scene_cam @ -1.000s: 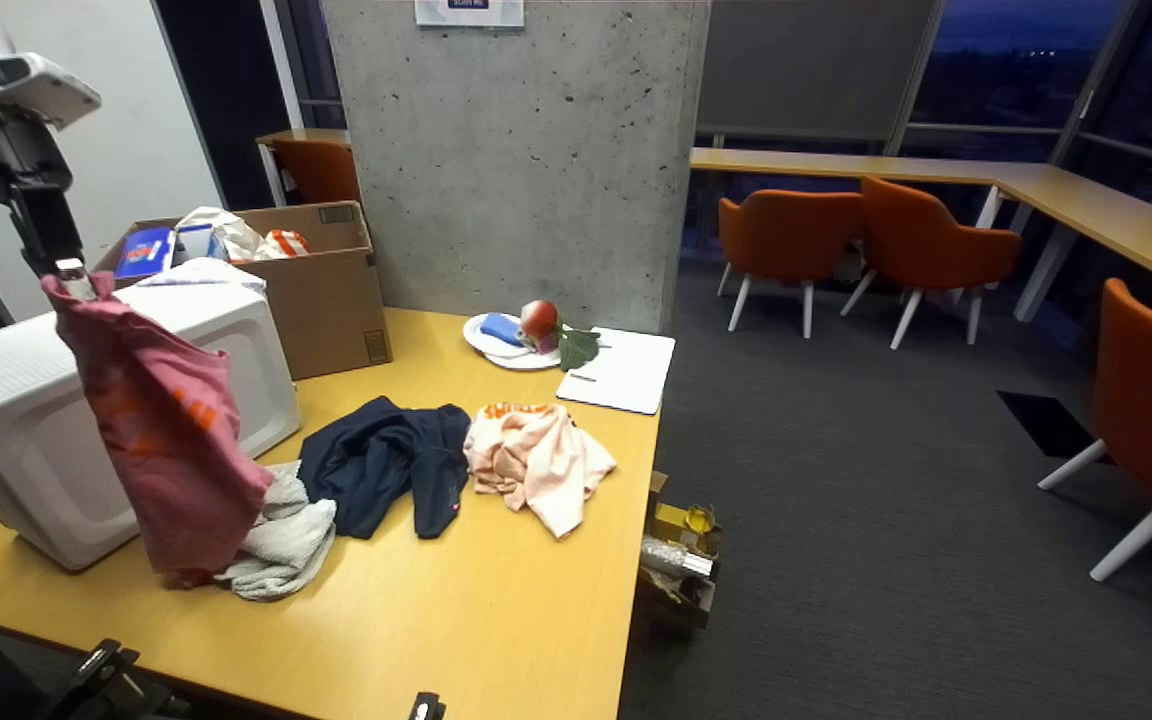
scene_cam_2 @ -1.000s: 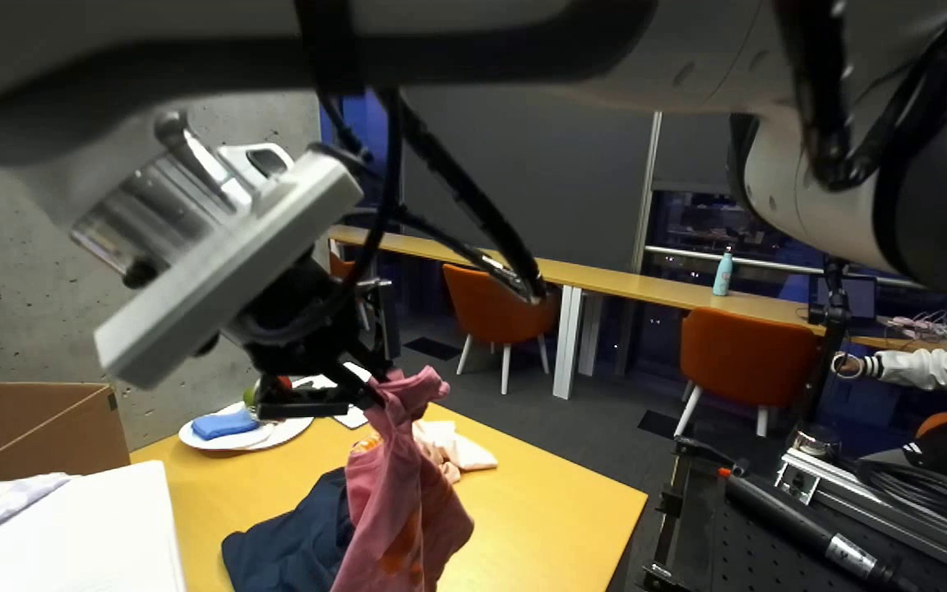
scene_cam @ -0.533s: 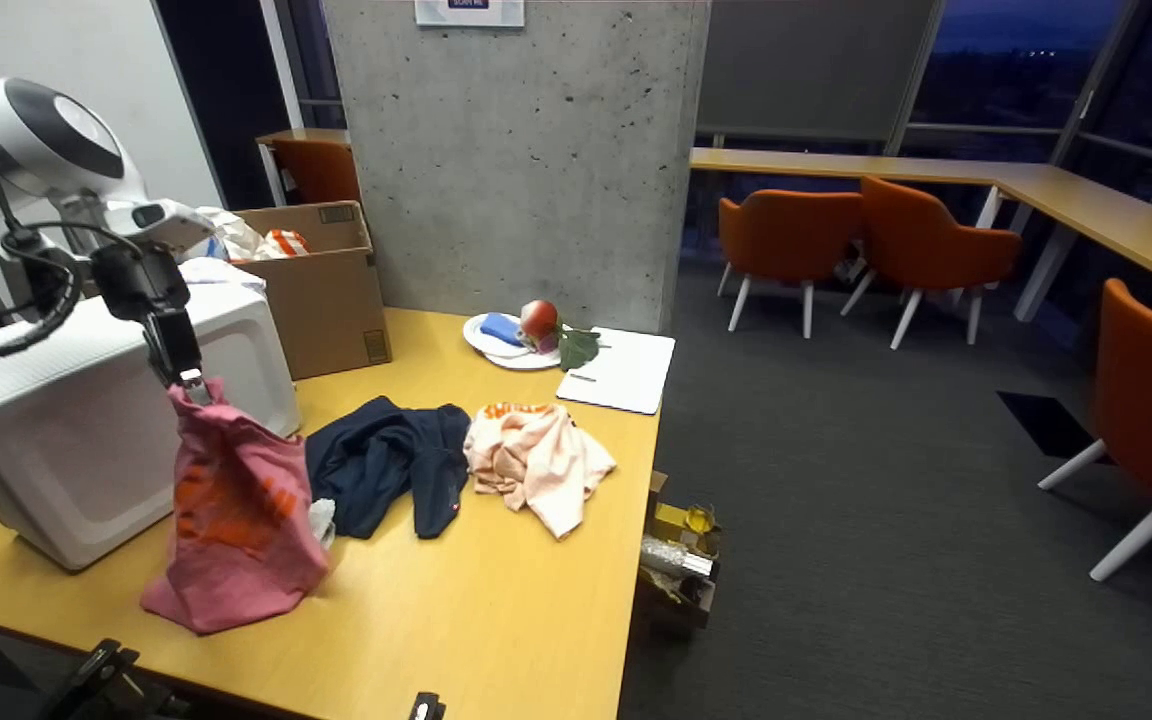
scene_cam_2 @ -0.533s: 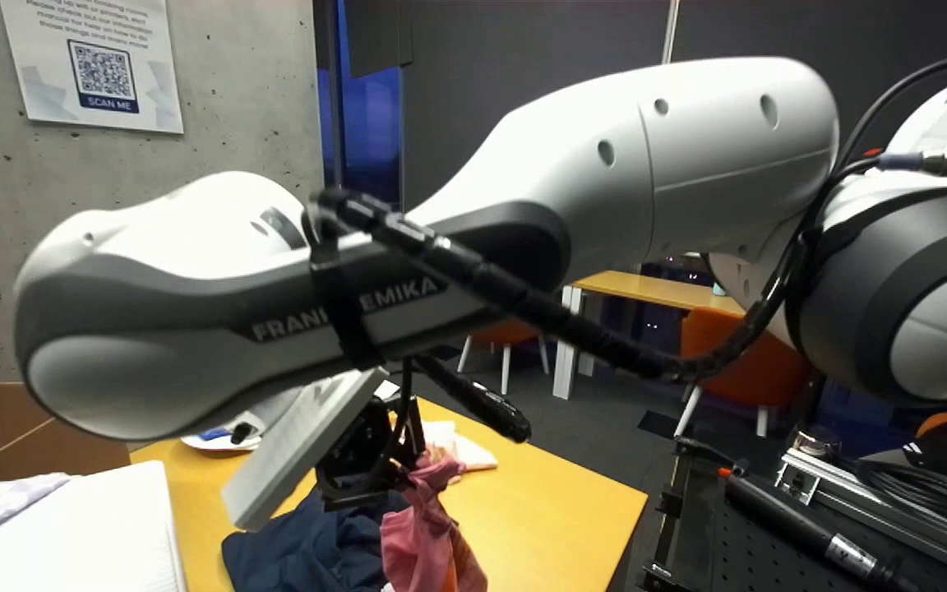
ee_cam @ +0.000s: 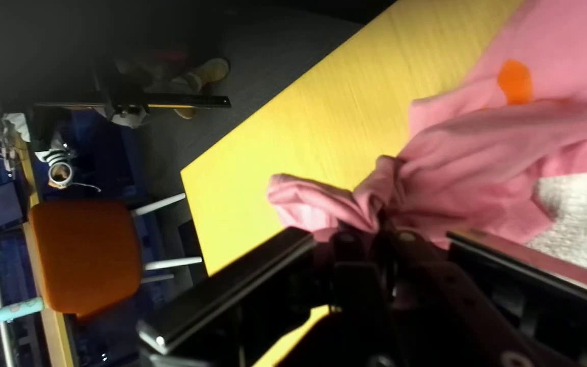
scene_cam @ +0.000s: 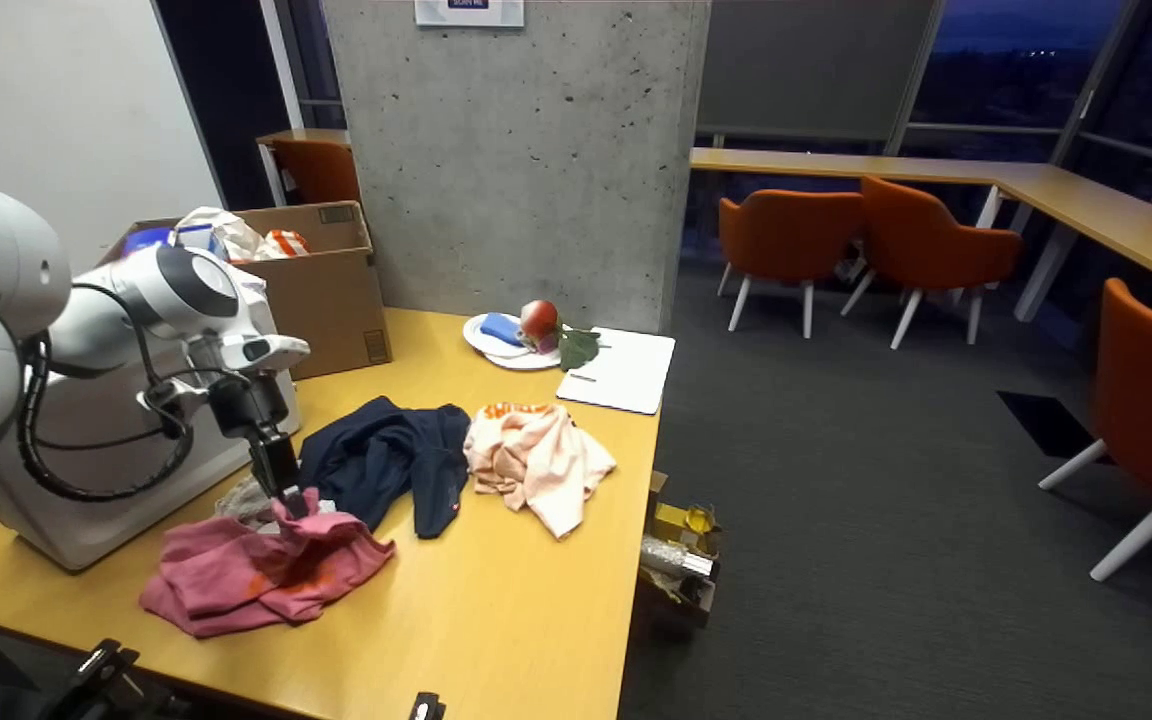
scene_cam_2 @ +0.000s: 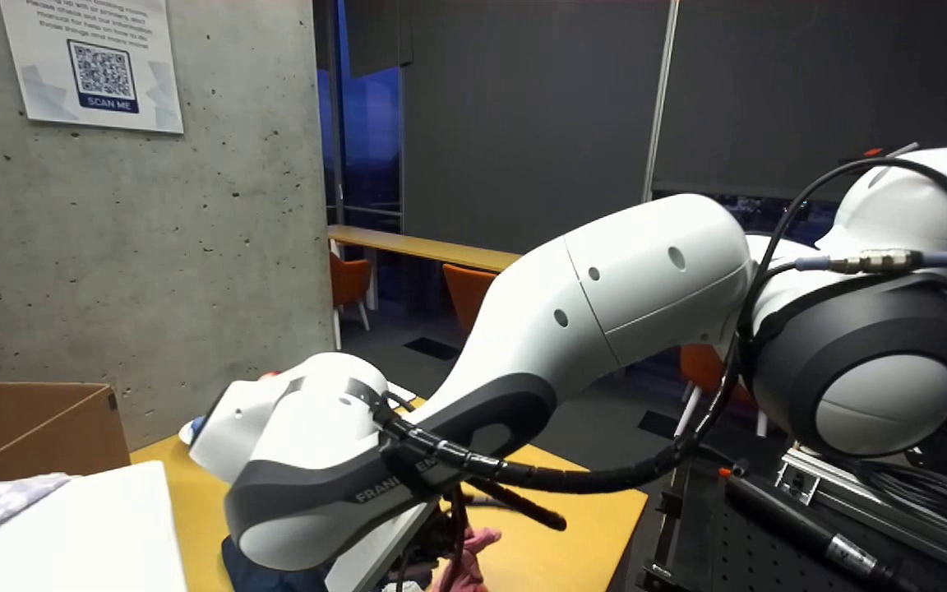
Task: Put the clothes on top of the basket on the table
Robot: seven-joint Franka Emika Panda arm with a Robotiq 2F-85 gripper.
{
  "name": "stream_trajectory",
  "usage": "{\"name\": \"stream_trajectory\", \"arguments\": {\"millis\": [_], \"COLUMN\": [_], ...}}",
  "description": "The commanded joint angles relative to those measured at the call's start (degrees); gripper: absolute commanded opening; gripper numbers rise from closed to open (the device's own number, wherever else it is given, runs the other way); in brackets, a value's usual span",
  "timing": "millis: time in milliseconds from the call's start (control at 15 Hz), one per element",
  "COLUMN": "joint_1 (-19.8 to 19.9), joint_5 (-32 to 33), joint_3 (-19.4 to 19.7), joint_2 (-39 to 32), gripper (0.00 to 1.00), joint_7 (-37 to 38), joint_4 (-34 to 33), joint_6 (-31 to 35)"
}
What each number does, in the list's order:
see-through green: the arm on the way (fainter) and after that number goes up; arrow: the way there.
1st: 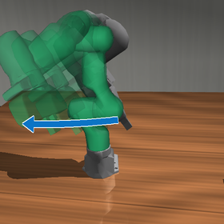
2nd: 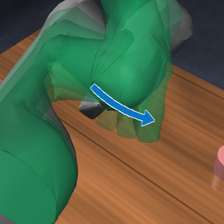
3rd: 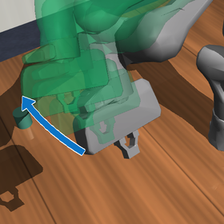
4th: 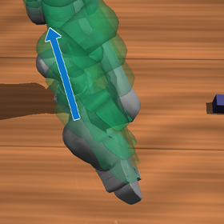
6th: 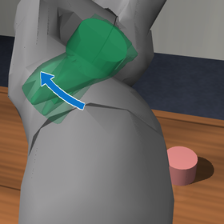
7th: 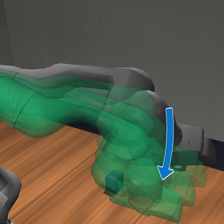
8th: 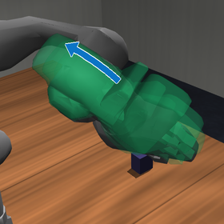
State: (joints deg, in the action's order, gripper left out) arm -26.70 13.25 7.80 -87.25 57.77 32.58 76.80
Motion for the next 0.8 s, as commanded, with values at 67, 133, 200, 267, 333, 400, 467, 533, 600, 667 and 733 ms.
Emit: {"name": "stream_trajectory", "arguments": {"millis": [67,133,200,267,333,400,467,533,600,667,733], "joint_1": [3.01,3.63,3.91,4.25,4.57,4.54,4.47,4.38,4.46,4.88,5.51], "joint_5": [2.96,3.78,4.12,4.94,5.73,6.56,6.97,7.59,8.82,11.08,13.93], "joint_3": [0.39,0.75,1.93,2.64,3.45,4.36,5.05,5.94,6.35,6.09,5.67], "joint_2": [-0.04,-0.06,1.45,2.78,3.43,5.10,6.87,8.35,10.11,12.18,14.24], "gripper": [0.47,0.53,0.62,0.68,0.76,0.82,0.89,0.97,1.00,1.00,1.00], "joint_7": [3.40,4.22,5.00,6.12,6.94,7.33,8.14,8.92,10.10,11.73,13.69], "joint_4": [11.66,14.35,19.97,24.68,28.42,31.50,34.85,38.13,41.35,44.52,47.79], "joint_6": [15.86,20.10,25.73,30.63,34.99,36.97,39.58,42.77,46.15,49.52,53.37]}}
